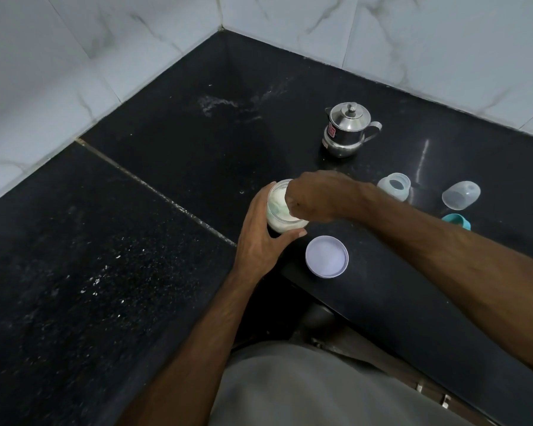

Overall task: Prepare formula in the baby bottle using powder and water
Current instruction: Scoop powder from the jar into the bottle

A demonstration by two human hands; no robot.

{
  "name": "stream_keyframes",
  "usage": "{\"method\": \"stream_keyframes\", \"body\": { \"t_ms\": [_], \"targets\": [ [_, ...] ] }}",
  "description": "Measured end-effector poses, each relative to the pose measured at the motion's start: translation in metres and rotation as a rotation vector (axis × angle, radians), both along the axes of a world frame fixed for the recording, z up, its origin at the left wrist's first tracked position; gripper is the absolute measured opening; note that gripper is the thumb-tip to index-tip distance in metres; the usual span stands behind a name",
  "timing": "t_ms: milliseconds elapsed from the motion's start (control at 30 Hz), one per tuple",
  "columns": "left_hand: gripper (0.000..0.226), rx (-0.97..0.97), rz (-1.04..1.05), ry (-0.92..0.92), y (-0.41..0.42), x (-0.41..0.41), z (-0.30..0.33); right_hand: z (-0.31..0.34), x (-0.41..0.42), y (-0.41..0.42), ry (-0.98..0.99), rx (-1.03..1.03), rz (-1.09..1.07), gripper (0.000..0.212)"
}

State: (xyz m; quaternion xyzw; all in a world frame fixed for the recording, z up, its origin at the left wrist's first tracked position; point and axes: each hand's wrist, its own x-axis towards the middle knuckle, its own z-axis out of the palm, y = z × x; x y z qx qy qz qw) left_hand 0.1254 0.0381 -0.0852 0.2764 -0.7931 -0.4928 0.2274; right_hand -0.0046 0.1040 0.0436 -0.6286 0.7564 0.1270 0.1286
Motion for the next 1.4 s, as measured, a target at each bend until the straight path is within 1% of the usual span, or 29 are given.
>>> {"method": "stream_keyframes", "body": {
  "t_ms": [133,300,433,667,867,933,1033,1100,1167,1267,1400],
  "targets": [
    [0.093,-0.011,-0.021,-0.007,-0.001,0.001,0.004,0.001,0.002,0.003,-0.004,-0.094,-0.005,0.014],
    [0.092,0.016,-0.032,0.035,-0.003,0.004,0.008,0.0,-0.002,0.007,-0.068,-0.232,-0.04,0.021],
    [0.089,0.021,-0.04,0.034,-0.002,0.005,0.01,-0.007,-0.002,0.01,-0.102,-0.252,-0.052,0.019],
    [0.086,0.007,-0.061,0.054,0.0,0.005,0.015,-0.015,0.003,0.011,-0.021,-0.297,0.01,0.02],
    [0.089,0.025,-0.058,0.041,0.002,0.005,0.015,-0.016,0.004,0.006,0.006,-0.194,0.042,0.019],
    [0.09,0.033,-0.06,0.037,0.003,0.004,0.016,-0.017,0.005,0.002,-0.013,-0.161,0.03,0.02],
    [0.091,0.034,-0.056,0.031,0.003,0.005,0.016,-0.016,0.004,0.002,-0.104,-0.155,-0.011,0.023],
    [0.09,0.027,-0.058,0.037,0.003,0.005,0.017,-0.016,0.001,0.006,-0.19,-0.227,-0.04,0.016],
    [0.089,0.012,-0.064,0.051,0.003,0.005,0.018,-0.018,-0.003,0.011,-0.323,-0.301,-0.115,0.01],
    [0.09,0.001,-0.067,0.064,0.002,0.005,0.021,-0.015,-0.01,0.013,-0.553,-0.37,-0.257,0.006],
    [0.089,0.003,-0.073,0.062,0.001,0.004,0.021,-0.01,-0.026,0.017,-0.729,-0.425,-0.376,0.004]
  ]
}}
